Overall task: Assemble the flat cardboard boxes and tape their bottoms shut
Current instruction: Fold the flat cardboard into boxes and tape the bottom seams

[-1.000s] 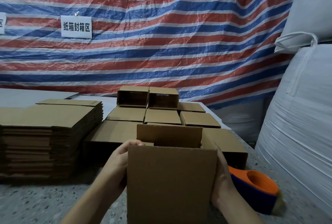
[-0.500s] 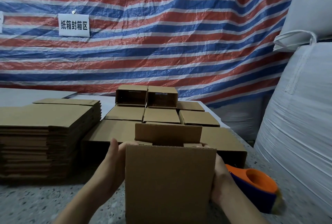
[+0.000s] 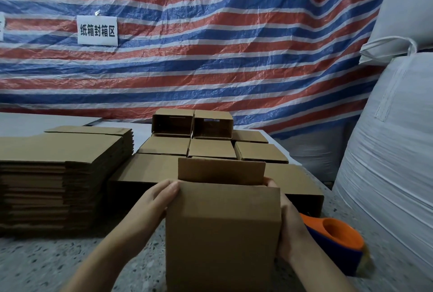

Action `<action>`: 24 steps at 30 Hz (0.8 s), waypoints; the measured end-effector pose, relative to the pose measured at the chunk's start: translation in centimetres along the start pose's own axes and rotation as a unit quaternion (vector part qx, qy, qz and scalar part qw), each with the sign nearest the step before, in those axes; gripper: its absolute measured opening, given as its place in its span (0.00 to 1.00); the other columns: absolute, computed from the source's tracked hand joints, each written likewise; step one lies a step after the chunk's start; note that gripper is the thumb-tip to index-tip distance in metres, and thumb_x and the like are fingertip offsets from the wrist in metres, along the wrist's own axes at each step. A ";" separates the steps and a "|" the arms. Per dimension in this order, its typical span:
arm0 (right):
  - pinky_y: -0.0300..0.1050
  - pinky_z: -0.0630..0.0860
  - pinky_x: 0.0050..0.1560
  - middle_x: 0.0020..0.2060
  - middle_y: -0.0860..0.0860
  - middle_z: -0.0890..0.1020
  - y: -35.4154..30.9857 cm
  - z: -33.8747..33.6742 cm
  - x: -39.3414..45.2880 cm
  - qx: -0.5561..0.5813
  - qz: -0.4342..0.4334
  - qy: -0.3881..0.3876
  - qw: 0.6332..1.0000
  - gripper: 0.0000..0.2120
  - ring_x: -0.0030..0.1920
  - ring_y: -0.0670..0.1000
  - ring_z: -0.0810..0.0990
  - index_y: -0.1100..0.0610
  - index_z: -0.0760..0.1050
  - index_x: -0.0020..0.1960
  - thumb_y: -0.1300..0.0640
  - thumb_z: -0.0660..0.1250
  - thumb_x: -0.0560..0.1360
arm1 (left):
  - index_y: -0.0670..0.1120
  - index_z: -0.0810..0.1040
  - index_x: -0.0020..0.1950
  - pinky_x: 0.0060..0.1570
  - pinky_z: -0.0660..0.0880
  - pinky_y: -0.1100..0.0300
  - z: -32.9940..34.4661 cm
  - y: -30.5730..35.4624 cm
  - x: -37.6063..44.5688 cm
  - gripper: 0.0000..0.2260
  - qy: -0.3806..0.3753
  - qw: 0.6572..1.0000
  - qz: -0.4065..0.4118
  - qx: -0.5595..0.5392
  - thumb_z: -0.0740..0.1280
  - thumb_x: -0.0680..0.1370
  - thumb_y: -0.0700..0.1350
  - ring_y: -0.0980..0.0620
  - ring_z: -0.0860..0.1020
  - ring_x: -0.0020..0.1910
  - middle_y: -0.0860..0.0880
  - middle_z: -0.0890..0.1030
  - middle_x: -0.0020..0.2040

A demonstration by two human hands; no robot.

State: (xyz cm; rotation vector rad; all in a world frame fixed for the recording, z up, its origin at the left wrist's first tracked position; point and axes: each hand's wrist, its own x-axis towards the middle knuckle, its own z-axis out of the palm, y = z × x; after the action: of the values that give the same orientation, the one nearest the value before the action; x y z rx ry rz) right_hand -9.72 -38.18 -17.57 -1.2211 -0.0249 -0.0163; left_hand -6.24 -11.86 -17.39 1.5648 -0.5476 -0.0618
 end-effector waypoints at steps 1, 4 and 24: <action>0.47 0.81 0.35 0.39 0.56 0.85 0.2 -0.2 0.1 0.013 -0.010 -0.018 1.000 0.27 0.36 0.54 0.84 0.56 0.77 0.59 0.42 0.68 0.64 | 0.53 0.83 0.53 0.50 0.77 0.56 0.0 -0.3 0.1 0.29 0.004 1.000 0.002 0.000 0.70 0.64 0.73 0.48 0.83 0.49 0.46 0.84 0.50; 0.49 0.82 0.37 0.45 0.56 0.86 0.2 -0.1 0.2 0.033 -0.021 -0.005 0.999 0.20 0.42 0.55 0.87 0.46 0.74 0.61 0.46 0.67 0.70 | 0.49 0.82 0.47 0.40 0.74 0.61 0.5 0.0 0.1 0.19 0.026 0.999 -0.019 -0.025 0.70 0.69 0.64 0.51 0.79 0.39 0.46 0.81 0.42; 0.60 0.71 0.70 0.62 0.47 0.81 -1.6 -1.4 -0.5 -0.111 -0.105 -0.087 0.984 0.19 0.67 0.57 0.77 0.45 0.80 0.62 0.53 0.73 0.72 | 0.69 0.69 0.68 0.51 0.74 0.63 0.0 -0.3 0.3 0.30 0.101 0.992 0.073 0.025 0.73 0.71 0.47 0.63 0.78 0.57 0.61 0.79 0.59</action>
State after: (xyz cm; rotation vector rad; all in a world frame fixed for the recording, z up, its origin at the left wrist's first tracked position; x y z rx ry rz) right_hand -10.22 -40.02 -16.59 -1.4360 -0.3109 -0.0993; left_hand -5.90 -12.02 -17.62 1.5532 -0.5040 0.2209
